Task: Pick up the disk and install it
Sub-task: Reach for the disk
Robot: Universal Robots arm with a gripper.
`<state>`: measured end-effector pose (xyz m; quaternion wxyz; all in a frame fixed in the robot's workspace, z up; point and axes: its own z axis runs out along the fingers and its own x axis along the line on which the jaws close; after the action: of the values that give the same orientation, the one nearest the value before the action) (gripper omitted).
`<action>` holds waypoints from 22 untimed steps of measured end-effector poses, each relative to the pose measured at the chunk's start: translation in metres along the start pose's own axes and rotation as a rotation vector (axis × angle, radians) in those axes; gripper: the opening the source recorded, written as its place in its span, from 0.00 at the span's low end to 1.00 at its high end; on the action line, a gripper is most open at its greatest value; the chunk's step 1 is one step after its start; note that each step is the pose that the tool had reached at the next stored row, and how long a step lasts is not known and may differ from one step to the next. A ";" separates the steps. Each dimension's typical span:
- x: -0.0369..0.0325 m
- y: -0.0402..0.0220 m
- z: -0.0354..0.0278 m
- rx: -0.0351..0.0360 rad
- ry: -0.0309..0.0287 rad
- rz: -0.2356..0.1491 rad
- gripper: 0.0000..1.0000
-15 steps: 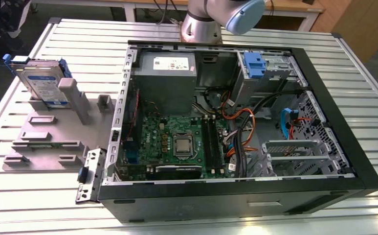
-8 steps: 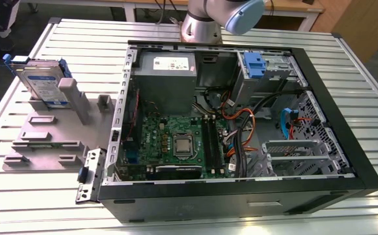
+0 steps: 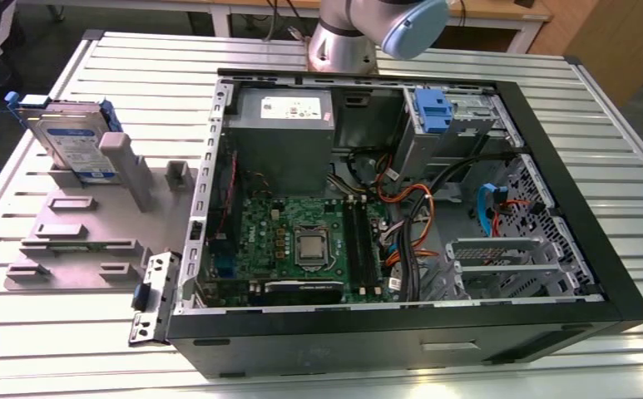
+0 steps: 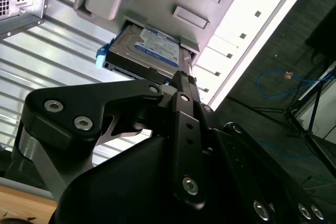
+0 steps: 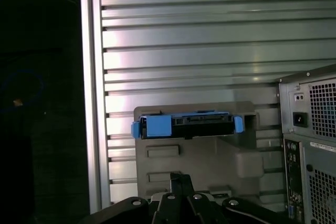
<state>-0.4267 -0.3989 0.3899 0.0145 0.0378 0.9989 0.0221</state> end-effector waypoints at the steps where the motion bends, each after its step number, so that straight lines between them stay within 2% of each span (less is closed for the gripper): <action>1: 0.0017 -0.0001 -0.0001 0.0001 0.0001 0.000 0.11; 10: 0.0137 -0.0010 -0.0001 0.0000 0.0001 0.000 0.11; 22: 0.0123 -0.0010 0.0009 -0.0023 0.0001 0.000 0.11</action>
<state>-0.4390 -0.3990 0.3886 0.0145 0.0378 0.9989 0.0233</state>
